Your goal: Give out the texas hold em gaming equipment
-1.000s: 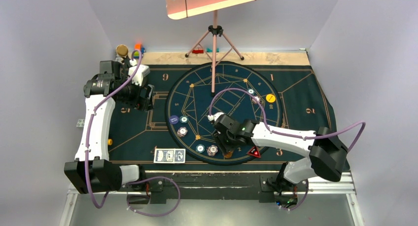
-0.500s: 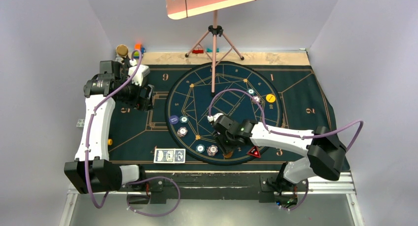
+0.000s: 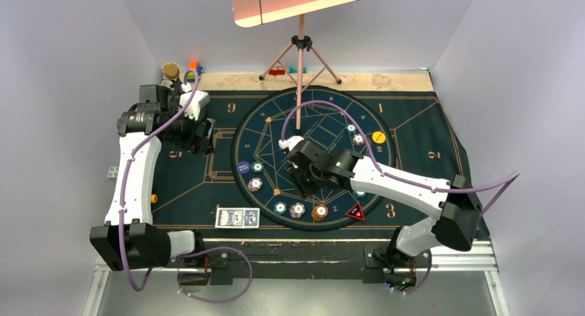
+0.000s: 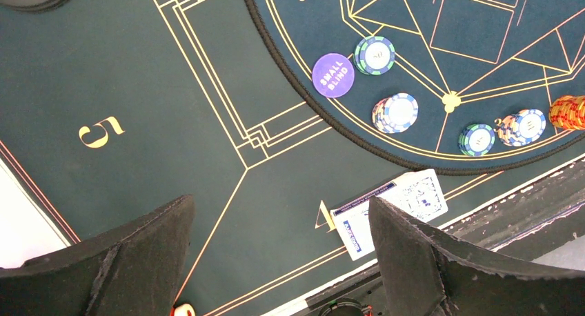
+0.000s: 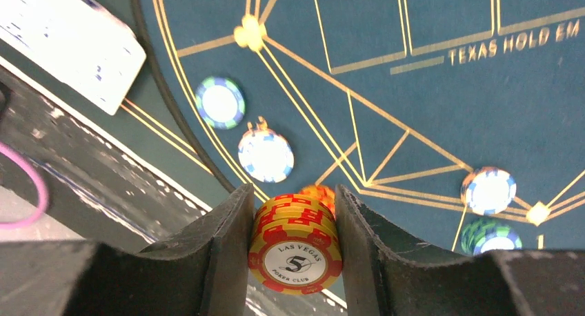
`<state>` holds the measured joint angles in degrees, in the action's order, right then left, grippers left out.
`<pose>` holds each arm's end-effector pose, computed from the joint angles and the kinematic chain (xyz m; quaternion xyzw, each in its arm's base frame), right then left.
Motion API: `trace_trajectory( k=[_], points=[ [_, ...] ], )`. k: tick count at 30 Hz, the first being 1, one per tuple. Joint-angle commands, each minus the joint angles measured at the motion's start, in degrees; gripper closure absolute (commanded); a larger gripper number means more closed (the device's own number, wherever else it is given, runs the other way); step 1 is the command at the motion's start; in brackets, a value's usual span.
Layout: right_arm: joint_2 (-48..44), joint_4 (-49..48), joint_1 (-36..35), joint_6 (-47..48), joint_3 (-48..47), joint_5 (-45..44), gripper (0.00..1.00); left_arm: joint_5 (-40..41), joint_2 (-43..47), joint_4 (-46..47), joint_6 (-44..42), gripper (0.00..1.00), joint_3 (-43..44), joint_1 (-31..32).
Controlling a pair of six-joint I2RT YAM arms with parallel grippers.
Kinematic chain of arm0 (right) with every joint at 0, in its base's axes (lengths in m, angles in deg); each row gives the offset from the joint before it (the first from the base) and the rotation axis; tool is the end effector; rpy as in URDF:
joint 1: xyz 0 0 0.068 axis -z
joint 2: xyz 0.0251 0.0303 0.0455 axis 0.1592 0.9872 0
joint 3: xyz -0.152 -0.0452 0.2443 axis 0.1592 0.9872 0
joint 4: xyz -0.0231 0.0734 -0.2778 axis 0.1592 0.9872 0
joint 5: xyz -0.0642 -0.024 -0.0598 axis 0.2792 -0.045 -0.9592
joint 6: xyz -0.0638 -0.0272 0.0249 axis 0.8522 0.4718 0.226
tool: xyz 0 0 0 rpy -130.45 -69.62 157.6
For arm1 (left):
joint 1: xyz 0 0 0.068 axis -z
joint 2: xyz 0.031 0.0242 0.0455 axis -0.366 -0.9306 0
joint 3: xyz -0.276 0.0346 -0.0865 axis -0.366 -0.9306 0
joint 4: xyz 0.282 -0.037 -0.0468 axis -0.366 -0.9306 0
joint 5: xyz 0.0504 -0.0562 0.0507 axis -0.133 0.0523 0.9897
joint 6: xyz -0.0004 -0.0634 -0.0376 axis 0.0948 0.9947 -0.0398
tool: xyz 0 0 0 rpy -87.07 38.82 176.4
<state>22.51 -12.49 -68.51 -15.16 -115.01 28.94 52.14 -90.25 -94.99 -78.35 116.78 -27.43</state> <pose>0.1761 0.2803 0.2563 -0.2984 0.9130 0.1225 0.2500 0.2686 0.0052 0.3508 0.1583 0.9372 -0.1222 0.2859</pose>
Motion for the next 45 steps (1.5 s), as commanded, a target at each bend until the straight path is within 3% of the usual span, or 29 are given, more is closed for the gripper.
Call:
trace_trajectory(
  k=[1, 11, 16, 23, 31, 36, 45],
  points=[
    [5.9, -0.53, 0.24, 3.96, -9.59, -1.62, 0.89, -0.54, 0.54, 0.96, -1.09, 0.0, -0.1, -0.32],
    [35.91, -1.77, 7.4, 9.07, -39.2, 4.74, 0.91, -1.33, 1.53, 1.78, -0.17, 0.0, -1.88, -0.35],
    [42.69, -2.61, 8.88, 9.23, -45.0, 4.45, 0.9, -1.44, 2.01, 1.97, -0.27, 0.0, -2.5, -0.31],
    [44.89, -4.5, 10.57, 8.4, -43.42, 5.52, 0.84, -1.49, 2.05, 2.1, -0.36, 0.0, -2.72, -0.33],
    [48.01, -4.16, 10.57, 7.98, -44.33, 9.45, 0.52, -1.53, 1.91, 2.15, -0.39, 0.0, -2.69, -0.37],
    [49.42, -2.38, 10.57, 8.35, -46.26, 8.24, 0.39, -1.55, 2.11, 2.02, -0.53, 0.0, -2.81, -0.37],
    [45.92, -0.38, 10.8, 9.22, -48.33, 3.34, 0.34, -1.27, 2.45, 1.91, -0.77, 0.0, -3.05, -0.37]
  ],
)
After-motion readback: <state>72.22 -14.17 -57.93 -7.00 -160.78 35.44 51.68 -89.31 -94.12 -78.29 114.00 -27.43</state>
